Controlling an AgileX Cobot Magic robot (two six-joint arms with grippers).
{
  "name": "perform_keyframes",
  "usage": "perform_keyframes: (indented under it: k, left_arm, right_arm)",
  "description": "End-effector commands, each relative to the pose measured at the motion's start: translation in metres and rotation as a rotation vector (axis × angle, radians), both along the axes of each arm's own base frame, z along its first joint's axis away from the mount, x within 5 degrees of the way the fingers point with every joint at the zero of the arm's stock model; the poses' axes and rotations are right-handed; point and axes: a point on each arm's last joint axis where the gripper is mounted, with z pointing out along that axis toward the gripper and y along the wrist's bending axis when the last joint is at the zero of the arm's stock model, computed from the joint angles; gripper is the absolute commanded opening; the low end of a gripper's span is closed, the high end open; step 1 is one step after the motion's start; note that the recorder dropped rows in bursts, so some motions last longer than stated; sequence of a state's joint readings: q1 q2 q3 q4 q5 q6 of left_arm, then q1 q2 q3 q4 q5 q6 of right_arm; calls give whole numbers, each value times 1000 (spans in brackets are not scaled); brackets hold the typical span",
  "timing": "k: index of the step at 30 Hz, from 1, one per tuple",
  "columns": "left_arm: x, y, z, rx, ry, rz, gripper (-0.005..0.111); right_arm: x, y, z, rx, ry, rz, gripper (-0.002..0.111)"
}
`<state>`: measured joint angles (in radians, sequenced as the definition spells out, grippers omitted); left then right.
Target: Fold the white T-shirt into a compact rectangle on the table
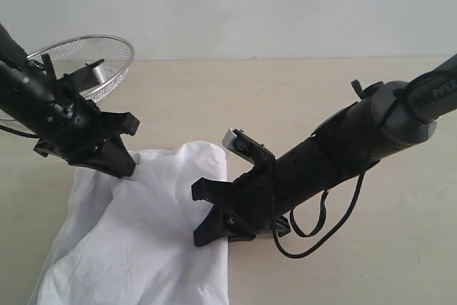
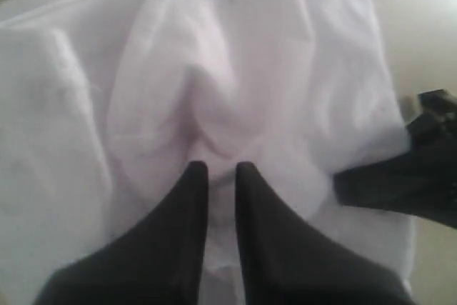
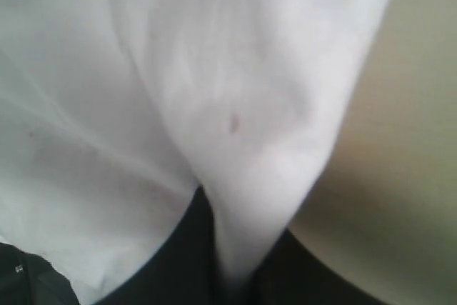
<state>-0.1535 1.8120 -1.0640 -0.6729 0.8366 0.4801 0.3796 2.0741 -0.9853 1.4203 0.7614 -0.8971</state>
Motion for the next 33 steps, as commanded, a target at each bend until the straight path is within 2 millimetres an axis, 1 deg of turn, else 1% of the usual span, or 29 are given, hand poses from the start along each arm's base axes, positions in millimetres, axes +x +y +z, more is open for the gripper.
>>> perform_keyframes:
  k: [1,3,5,7,9,11,13,15,17,18,19,22,25,27,30,33]
  left_arm:
    - [0,20,-2,261,-2,36,14]
    - [-2,35,-4,431,19,54,14]
    - [-3,41,-5,489,24,42,14]
    - [-3,43,-4,501,31,53,14]
    - [-3,45,0,477,30,82,14]
    - [-5,42,8,409,21,91,14]
    - [-8,32,21,284,-7,85,14]
    - [-12,19,42,127,-71,60,14]
    - [-19,0,62,-38,-127,-4,14]
    - [-22,-7,67,-77,-151,-34,14]
    - [-25,-15,71,-94,-164,-62,14]
    - [-31,-24,70,-76,-150,-114,14]
    - [-35,-24,74,-68,-150,-134,14]
    - [-38,-22,80,-56,-171,-131,14]
    - [-42,-17,98,-26,-257,-85,14]
    - [-53,-13,121,-35,-339,-65,14]
  right_arm:
    - [1,-6,-1,-35,-24,4,0]
    - [1,-6,-1,-39,-27,1,0]
    - [1,-6,-1,-40,-32,4,0]
    - [1,-6,-1,-40,-32,4,0]
    - [1,-6,-1,-40,-32,4,0]
    - [1,-6,-2,-41,-31,5,0]
    - [1,-6,-2,-41,-33,6,0]
    - [1,-6,-2,-42,-40,13,0]
    - [1,-6,-2,-44,-42,13,0]
    - [1,-6,-2,-44,-44,15,0]
    - [1,-6,-2,-44,-44,15,0]
    - [3,-9,2,-67,-73,6,0]
    - [8,-14,11,-93,-112,-26,0]
    - [12,-21,17,-82,-121,-38,0]
    - [18,-35,24,-61,-121,-69,0]
    - [23,-50,26,-47,-123,-93,0]
